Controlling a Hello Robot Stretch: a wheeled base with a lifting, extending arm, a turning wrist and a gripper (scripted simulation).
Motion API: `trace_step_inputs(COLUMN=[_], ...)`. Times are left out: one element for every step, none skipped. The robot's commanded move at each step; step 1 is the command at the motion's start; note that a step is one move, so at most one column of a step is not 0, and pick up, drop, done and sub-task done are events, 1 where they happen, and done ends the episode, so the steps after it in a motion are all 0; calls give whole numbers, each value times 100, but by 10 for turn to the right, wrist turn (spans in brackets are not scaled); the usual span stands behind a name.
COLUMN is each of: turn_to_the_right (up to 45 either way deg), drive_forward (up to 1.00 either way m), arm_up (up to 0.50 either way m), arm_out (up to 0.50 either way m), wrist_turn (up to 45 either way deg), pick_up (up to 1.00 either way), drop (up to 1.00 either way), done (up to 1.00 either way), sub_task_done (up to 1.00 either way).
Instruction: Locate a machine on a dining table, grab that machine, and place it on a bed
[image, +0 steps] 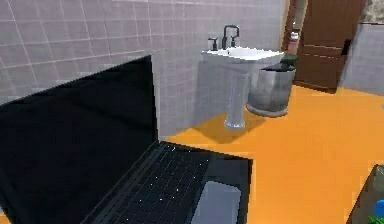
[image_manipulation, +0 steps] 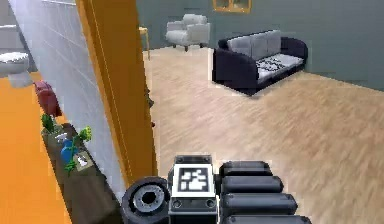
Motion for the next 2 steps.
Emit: trace_step_inputs(turn_to_the_right=[150, 0], drive_forward=[0, 70], arm_up=[0, 0], arm_out=[0, 0], wrist_turn=[0, 0], pick_up=[0, 0], drop=[0, 0], done=[0, 0], sub_task_done=[0, 0])
